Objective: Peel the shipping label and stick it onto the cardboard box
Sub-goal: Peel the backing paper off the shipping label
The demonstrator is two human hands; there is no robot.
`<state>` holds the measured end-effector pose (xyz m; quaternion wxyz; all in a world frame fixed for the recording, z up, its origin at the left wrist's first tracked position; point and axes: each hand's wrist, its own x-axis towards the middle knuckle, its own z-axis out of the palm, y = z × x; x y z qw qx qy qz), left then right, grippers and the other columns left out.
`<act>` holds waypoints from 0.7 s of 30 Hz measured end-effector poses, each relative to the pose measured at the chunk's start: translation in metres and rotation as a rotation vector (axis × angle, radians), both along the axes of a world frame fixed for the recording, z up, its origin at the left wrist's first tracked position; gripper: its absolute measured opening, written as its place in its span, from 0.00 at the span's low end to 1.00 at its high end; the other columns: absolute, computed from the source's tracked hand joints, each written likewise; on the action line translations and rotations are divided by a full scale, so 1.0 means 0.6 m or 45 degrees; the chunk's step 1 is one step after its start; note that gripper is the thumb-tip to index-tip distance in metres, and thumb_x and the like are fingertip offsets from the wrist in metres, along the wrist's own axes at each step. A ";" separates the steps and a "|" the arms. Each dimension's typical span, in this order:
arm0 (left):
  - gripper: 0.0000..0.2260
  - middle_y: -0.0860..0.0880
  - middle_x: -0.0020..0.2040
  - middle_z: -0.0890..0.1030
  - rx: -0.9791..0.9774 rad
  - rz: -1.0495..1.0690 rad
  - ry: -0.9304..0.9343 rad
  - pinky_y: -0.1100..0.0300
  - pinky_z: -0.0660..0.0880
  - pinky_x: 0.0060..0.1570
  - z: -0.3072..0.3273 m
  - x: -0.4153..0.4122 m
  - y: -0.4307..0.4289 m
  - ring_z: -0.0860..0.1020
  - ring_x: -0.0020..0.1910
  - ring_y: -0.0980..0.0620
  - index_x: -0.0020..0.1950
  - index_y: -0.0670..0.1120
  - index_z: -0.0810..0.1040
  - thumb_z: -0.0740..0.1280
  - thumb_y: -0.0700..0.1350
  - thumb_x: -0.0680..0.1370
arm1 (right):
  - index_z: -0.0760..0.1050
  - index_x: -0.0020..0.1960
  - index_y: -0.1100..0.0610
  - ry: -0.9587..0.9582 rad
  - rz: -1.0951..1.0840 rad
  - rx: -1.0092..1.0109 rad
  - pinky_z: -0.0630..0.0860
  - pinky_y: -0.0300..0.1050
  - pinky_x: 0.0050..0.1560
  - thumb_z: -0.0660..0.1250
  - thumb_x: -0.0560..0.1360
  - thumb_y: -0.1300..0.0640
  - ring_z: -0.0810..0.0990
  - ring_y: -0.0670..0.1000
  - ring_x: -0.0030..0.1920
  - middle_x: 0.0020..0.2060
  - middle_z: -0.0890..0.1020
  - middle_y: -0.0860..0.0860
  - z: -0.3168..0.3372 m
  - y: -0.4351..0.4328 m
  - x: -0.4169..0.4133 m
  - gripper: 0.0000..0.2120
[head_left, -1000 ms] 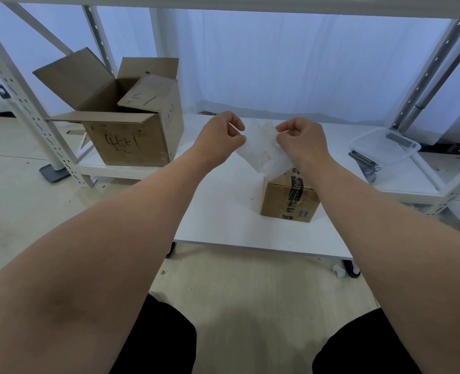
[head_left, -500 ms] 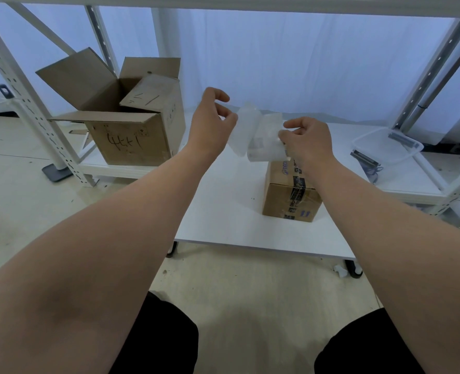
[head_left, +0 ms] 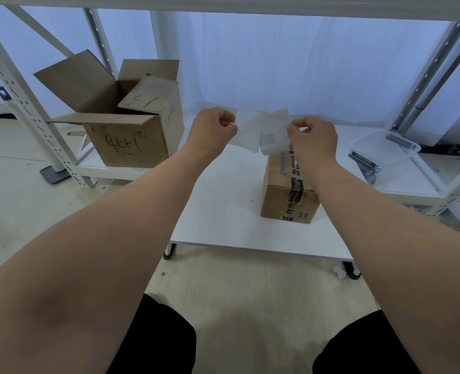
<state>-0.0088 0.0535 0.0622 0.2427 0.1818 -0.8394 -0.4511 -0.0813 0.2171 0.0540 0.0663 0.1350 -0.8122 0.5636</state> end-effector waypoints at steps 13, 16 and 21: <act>0.02 0.52 0.39 0.78 0.033 0.010 0.052 0.65 0.70 0.35 -0.006 0.007 -0.008 0.73 0.35 0.56 0.46 0.45 0.77 0.65 0.39 0.76 | 0.77 0.37 0.54 -0.291 0.025 -0.333 0.73 0.35 0.35 0.61 0.77 0.50 0.77 0.46 0.35 0.39 0.84 0.51 0.012 -0.002 0.002 0.14; 0.02 0.55 0.36 0.74 -0.027 -0.023 0.005 0.66 0.67 0.32 -0.018 0.010 -0.007 0.70 0.33 0.58 0.47 0.44 0.77 0.65 0.40 0.76 | 0.76 0.36 0.53 -0.253 0.000 -0.267 0.74 0.42 0.42 0.66 0.73 0.56 0.76 0.46 0.38 0.36 0.83 0.48 0.004 0.001 -0.003 0.08; 0.02 0.57 0.34 0.73 -0.048 -0.062 0.067 0.67 0.65 0.32 -0.019 0.009 0.002 0.69 0.32 0.59 0.46 0.43 0.77 0.66 0.41 0.76 | 0.77 0.43 0.54 -0.302 0.014 -0.276 0.75 0.43 0.42 0.67 0.69 0.66 0.77 0.48 0.39 0.41 0.80 0.49 0.001 -0.001 -0.009 0.08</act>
